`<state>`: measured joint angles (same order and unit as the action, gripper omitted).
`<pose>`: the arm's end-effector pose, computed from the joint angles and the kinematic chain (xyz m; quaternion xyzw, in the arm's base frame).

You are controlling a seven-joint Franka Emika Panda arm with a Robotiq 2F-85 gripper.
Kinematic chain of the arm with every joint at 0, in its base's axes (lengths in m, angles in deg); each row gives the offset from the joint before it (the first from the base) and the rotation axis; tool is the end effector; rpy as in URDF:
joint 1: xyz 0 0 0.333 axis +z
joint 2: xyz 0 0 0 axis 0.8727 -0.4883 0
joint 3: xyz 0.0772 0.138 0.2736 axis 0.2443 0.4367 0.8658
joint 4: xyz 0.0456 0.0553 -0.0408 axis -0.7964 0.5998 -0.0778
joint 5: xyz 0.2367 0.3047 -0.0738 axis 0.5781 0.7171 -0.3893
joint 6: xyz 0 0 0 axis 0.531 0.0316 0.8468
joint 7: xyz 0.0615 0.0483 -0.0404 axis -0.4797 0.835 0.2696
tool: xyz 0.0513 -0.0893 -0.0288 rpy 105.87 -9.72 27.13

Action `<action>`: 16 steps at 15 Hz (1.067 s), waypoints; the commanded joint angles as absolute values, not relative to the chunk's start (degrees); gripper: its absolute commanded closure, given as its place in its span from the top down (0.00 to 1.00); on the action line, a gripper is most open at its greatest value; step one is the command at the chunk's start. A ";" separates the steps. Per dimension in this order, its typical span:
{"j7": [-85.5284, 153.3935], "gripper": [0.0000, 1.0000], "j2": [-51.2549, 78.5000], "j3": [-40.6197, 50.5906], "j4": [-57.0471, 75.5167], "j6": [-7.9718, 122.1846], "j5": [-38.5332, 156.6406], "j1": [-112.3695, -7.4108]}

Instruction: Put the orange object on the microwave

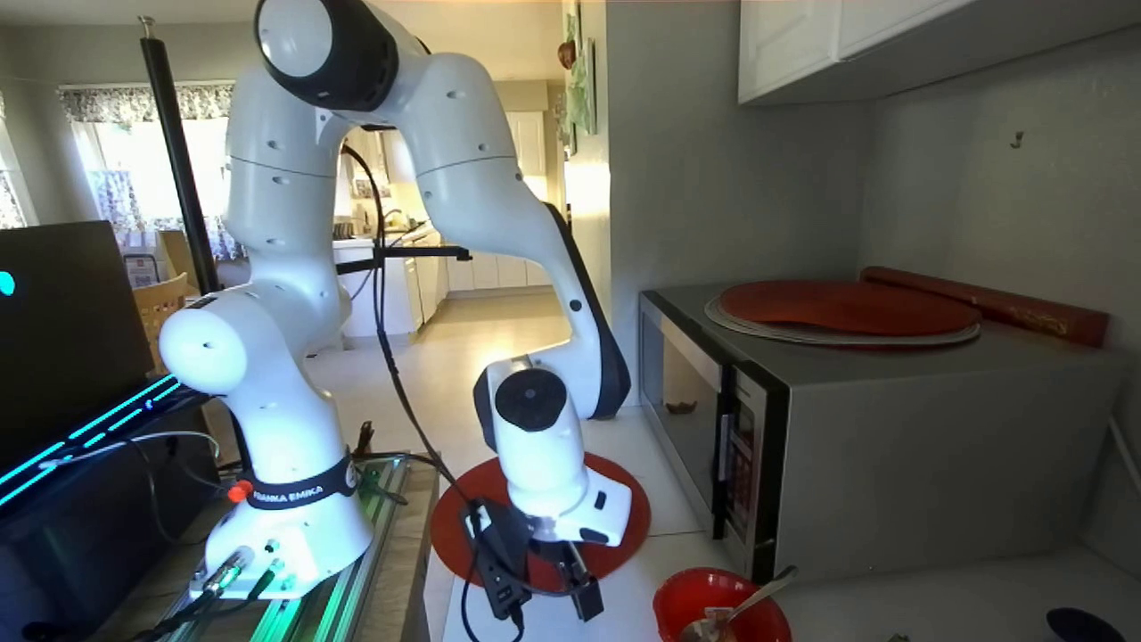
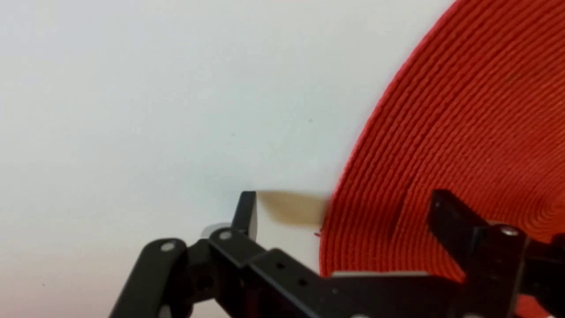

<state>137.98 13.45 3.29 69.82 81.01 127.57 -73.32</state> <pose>0.3293 -0.1538 0.1244 -0.9760 -0.1520 -0.0788 0.1342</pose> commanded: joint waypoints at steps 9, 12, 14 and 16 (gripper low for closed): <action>153.99 1.00 15.51 10.43 74.05 90.63 152.40 -72.06; 156.53 1.00 15.49 11.91 73.97 90.91 158.37 -71.10; 158.05 1.00 15.47 12.42 73.96 91.26 161.65 -70.44; 159.46 1.00 15.48 12.62 73.96 91.50 164.15 -69.87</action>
<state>156.17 15.35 12.08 73.96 89.96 159.30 -70.79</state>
